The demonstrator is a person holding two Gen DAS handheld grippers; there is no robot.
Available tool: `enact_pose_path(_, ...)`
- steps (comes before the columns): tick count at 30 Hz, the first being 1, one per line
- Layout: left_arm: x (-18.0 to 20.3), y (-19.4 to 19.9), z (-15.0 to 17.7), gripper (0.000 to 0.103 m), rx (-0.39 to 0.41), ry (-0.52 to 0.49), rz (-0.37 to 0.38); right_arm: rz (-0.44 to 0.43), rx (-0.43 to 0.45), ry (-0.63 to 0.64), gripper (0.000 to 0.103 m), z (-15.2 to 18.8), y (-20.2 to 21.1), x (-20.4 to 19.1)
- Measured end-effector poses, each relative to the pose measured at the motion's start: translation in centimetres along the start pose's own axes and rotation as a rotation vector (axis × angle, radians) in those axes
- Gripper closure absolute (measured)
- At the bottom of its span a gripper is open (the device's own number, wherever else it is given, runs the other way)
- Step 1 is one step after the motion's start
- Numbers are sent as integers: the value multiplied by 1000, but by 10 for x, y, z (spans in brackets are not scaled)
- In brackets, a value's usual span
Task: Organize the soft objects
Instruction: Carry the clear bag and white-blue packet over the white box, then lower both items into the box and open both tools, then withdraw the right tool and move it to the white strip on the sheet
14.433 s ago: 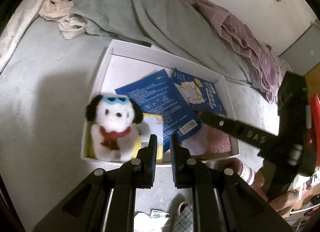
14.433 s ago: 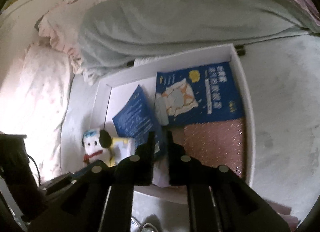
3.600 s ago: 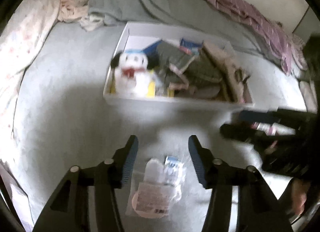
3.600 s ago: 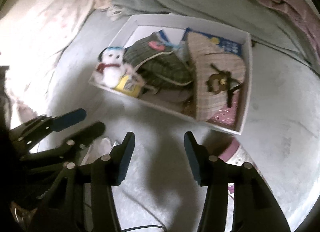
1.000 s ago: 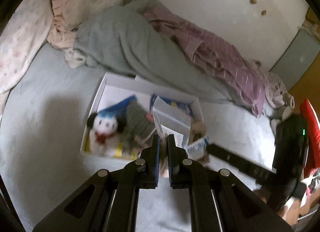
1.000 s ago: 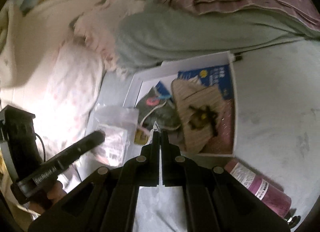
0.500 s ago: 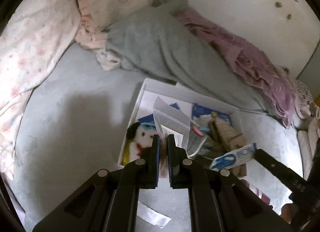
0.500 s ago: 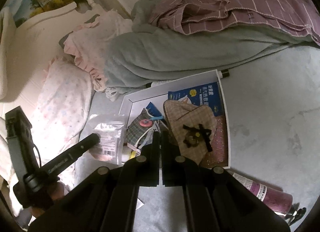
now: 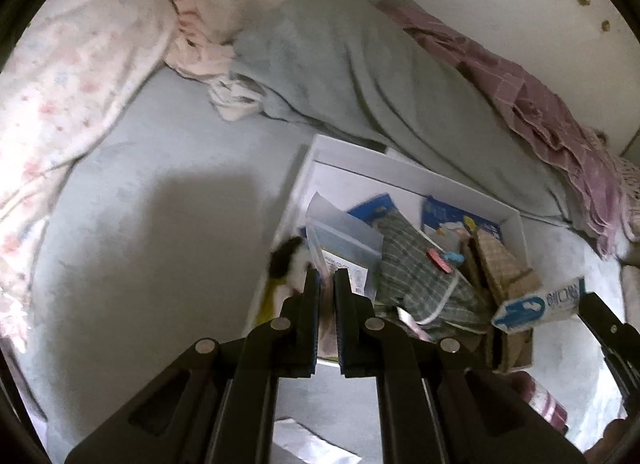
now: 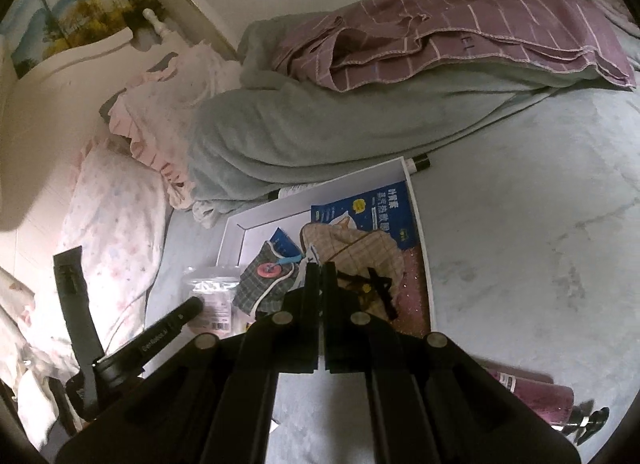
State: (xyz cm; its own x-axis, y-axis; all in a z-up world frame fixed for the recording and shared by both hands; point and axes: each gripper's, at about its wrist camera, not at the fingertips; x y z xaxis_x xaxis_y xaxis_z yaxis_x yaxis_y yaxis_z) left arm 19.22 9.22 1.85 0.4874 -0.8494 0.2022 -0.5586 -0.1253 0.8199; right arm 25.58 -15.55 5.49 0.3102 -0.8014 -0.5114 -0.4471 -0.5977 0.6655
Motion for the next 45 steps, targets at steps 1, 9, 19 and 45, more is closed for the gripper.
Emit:
enact_pose_path(1, 2, -3, 0, 98, -3, -1, 13, -9, 7, -6, 100, 0, 0, 1)
enact_pose_path(9, 7, -14, 3, 97, 2, 7, 41, -48, 80, -75, 100, -2, -11, 3)
enact_pose_path(19, -41, 12, -11, 54, 64, 94, 204, -29, 140, -104, 100, -14, -48, -16)
enact_pose_path(45, -72, -3, -6, 53, -61, 5, 134, -54, -56, 55, 29, -2, -101, -72)
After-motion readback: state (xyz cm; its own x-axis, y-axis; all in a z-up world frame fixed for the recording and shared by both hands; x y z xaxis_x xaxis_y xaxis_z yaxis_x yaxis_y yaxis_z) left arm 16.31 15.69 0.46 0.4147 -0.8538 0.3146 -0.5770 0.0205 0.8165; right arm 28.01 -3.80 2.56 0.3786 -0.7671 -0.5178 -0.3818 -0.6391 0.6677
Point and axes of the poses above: each gripper's, at about its wrist camera, not at the fingertips, and y roughly against the way its jaws point, x to its right, z to its underside
